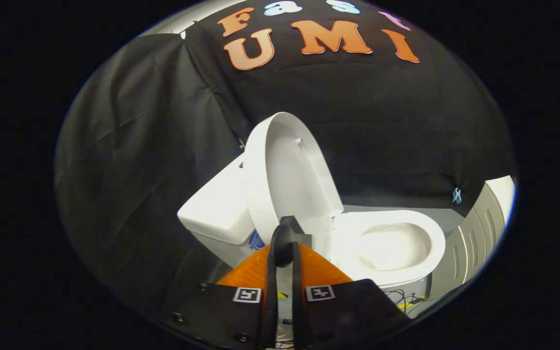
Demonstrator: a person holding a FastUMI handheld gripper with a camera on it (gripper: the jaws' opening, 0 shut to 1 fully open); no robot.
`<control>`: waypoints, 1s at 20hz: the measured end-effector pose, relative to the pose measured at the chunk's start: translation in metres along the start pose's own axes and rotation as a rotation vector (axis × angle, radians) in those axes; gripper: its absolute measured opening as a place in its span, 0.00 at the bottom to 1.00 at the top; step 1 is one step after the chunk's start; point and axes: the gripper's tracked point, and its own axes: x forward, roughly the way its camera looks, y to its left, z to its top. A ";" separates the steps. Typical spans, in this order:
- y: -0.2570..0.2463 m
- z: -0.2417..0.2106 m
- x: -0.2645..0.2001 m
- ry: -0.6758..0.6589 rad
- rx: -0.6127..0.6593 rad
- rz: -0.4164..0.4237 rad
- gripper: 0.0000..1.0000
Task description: Open the toilet lid.
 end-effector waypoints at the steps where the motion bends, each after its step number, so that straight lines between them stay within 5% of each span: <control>1: 0.001 0.000 0.001 -0.005 0.006 0.000 0.28; 3: 0.000 0.009 0.000 -0.037 0.013 0.002 0.37; 7: -0.007 0.023 -0.008 -0.089 0.011 -0.011 0.77; 13: -0.025 0.039 -0.023 -0.133 0.065 -0.015 0.99; 20: -0.072 0.077 -0.056 -0.225 0.080 -0.059 0.99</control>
